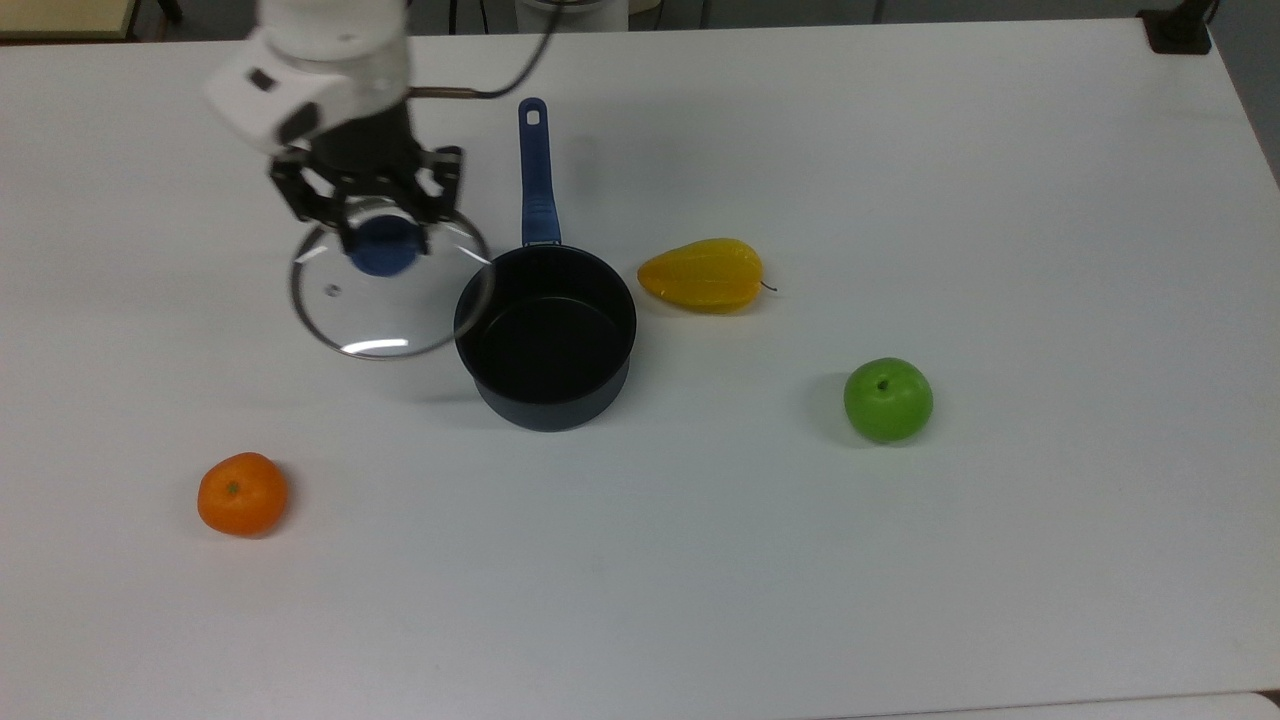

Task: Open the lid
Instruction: 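Lift the glass lid off the pot and carry it beside the orange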

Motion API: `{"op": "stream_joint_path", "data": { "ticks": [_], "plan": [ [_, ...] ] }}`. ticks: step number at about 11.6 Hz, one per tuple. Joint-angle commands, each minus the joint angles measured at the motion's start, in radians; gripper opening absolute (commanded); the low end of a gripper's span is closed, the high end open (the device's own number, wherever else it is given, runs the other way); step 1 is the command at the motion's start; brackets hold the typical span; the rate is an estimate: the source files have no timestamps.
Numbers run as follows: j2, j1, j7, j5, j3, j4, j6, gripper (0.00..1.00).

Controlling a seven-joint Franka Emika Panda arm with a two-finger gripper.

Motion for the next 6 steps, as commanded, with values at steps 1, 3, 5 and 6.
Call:
{"op": "stream_joint_path", "data": {
  "ticks": [1,3,5,6],
  "plan": [
    [-0.038,-0.162,-0.046,0.033,0.008,-0.054,-0.004,0.24],
    [-0.015,-0.241,-0.107,0.035,0.007,-0.062,0.020,0.24],
    [0.003,-0.285,-0.133,0.039,0.004,-0.100,0.107,0.24],
    [0.017,-0.299,-0.133,0.044,0.004,-0.128,0.155,0.24]
  ]
}}
